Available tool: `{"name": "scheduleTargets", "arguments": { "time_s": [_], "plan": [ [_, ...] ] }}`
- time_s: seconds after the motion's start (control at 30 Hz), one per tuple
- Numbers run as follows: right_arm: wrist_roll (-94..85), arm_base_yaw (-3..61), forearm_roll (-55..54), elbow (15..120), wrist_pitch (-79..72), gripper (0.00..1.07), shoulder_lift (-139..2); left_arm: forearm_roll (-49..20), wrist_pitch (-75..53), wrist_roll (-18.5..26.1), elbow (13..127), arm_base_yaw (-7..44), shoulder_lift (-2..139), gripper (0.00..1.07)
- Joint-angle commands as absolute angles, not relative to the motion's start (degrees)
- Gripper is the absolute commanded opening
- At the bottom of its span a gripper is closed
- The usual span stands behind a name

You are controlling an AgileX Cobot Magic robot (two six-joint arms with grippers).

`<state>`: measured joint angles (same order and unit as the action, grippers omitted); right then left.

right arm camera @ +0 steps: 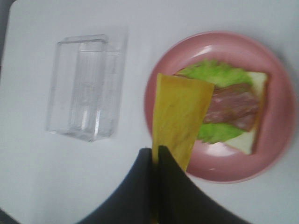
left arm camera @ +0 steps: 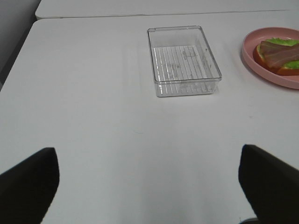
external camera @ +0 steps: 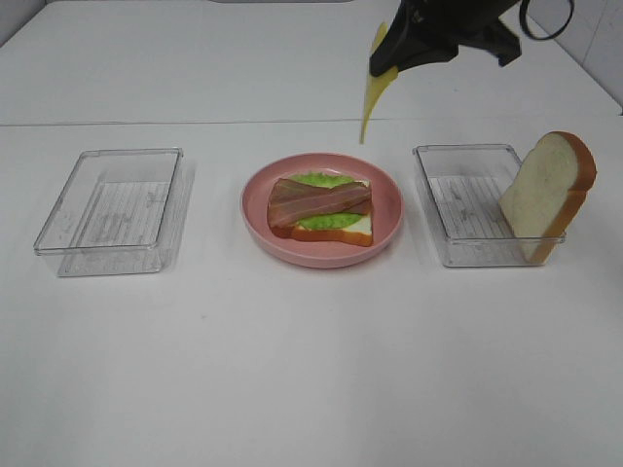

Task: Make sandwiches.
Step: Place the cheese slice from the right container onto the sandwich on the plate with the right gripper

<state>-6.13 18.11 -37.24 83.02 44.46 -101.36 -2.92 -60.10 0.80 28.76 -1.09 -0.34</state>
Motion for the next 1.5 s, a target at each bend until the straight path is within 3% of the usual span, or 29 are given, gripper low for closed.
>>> {"name": "scheduleTargets", "arguments": {
  "time_s": [0.03, 0.17, 0.43, 1.03, 1.5],
  "plan": [
    [-16.7, 18.4, -50.9, 78.3, 42.2, 0.00, -101.1, -3.4, -59.2, 0.7, 28.6, -1.2, -1.4, 0.98],
    [-26.2, 18.5, -64.4, 76.9, 42.0, 0.00, -103.9, -3.4, -59.2, 0.7, 28.6, -1.2, -1.4, 0.98],
    [-34.6, 18.5, -77.9, 79.1, 42.5, 0.00, -113.6, -3.4, -59.2, 0.7, 28.6, -1.2, -1.4, 0.98],
    [-32.5, 18.4, -76.3, 89.7, 43.1, 0.00, -128.3, -3.4, -59.2, 0.7, 28.6, -1.2, -1.4, 0.98],
    [-23.8, 18.2, -61.0, 89.9, 40.3, 0.00, -129.4, -3.4, -59.2, 0.7, 28.6, -1.2, -1.4, 0.98]
  ]
}}
